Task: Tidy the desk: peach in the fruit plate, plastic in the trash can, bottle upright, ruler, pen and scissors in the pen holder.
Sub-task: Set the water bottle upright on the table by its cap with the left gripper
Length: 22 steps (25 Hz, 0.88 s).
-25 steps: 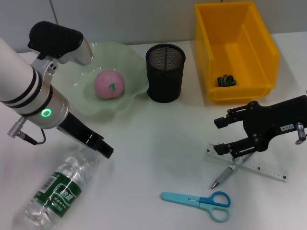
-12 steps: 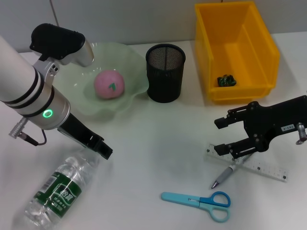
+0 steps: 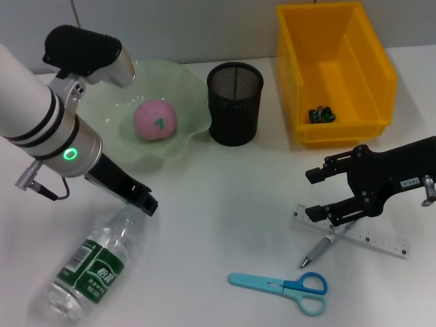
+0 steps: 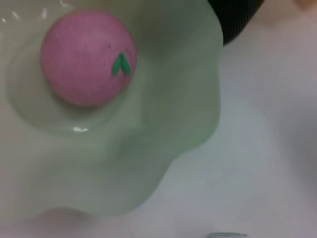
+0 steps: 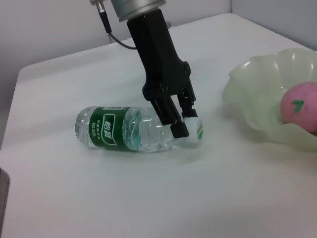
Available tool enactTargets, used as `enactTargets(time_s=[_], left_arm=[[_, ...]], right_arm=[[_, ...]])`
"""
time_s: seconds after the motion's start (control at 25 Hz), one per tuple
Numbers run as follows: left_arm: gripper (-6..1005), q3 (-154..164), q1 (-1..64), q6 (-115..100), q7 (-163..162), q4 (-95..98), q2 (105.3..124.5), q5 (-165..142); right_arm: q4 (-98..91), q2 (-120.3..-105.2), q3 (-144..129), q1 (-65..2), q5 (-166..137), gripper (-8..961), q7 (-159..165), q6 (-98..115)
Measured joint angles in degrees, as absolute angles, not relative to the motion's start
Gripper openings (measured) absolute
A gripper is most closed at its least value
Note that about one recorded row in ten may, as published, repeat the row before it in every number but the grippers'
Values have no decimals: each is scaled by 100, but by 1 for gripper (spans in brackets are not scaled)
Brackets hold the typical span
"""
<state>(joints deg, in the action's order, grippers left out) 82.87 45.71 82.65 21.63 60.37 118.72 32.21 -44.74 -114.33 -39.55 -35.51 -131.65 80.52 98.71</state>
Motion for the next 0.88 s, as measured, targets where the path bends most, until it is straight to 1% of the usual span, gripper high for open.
enactTargets(time_s=[0.04,0.24,0.44,0.88], left_arm=[[420,8252,4559,8282,2135,6102,11872,3223],[419,8073,4530,8350,2113,6233,11869,3231],[419,7625,4321,8643,2260,6785,11827,3621],[418,7014,3954,9024,2642,7474,11829,4012]], right_arm=[[-4474,-11431,-3955,-3550,-13165,741,8052,9871],[-4474,-11425,-3955,-3542,-13166,740,8053,9871],[-4473,-11415,-3955,-3541,-13166,741,8053,9877],[-4474,-11414,-3955,-3567,-13165,741,8049,9880]])
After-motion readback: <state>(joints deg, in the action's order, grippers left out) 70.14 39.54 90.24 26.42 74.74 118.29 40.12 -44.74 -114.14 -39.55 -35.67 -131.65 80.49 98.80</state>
